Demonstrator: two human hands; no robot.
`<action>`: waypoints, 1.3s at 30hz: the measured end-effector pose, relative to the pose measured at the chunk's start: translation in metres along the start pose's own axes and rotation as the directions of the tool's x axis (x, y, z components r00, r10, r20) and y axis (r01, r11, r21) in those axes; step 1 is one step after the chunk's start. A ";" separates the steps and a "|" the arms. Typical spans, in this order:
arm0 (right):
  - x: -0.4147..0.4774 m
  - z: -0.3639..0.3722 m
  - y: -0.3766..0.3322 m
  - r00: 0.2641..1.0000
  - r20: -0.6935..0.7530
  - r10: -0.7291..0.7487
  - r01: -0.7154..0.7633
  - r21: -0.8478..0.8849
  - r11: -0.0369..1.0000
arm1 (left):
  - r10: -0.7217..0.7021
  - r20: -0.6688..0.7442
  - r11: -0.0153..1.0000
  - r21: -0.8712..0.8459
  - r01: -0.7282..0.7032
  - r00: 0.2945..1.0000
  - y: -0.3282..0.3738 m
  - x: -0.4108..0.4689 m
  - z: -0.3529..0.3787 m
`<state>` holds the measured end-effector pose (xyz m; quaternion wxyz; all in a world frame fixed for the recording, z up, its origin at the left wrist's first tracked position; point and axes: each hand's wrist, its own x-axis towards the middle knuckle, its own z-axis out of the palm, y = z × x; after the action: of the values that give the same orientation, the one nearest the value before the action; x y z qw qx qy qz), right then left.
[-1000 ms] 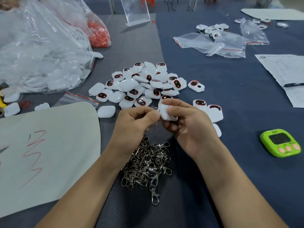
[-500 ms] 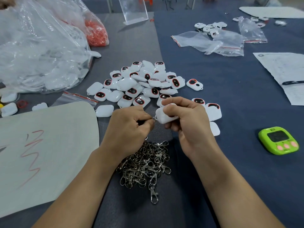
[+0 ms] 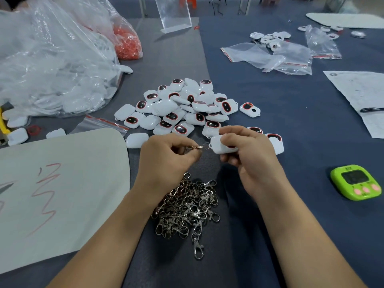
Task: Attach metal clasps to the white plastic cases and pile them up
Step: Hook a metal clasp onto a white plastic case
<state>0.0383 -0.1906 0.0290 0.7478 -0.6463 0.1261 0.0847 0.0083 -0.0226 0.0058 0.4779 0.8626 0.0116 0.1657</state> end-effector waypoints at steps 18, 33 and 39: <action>0.016 -0.041 -0.003 0.874 -0.123 -0.471 0.237 -0.738 0.632 | -0.050 -0.052 0.999 -0.023 0.049 0.997 -0.001 -0.001 0.000; 0.016 0.013 0.024 0.846 0.355 -0.397 0.466 -0.855 0.228 | 0.049 -0.089 0.928 0.374 -0.012 0.995 -0.010 0.003 0.003; 0.016 0.008 0.022 0.827 0.345 -0.443 0.472 -0.855 0.216 | 0.029 -0.030 0.920 0.391 -0.015 0.999 0.000 -0.001 -0.006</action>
<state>0.0473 -0.1800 0.0042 0.2520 -0.9534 -0.1480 -0.0754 0.0058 -0.0182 0.0083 0.2941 0.9376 0.0431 0.1804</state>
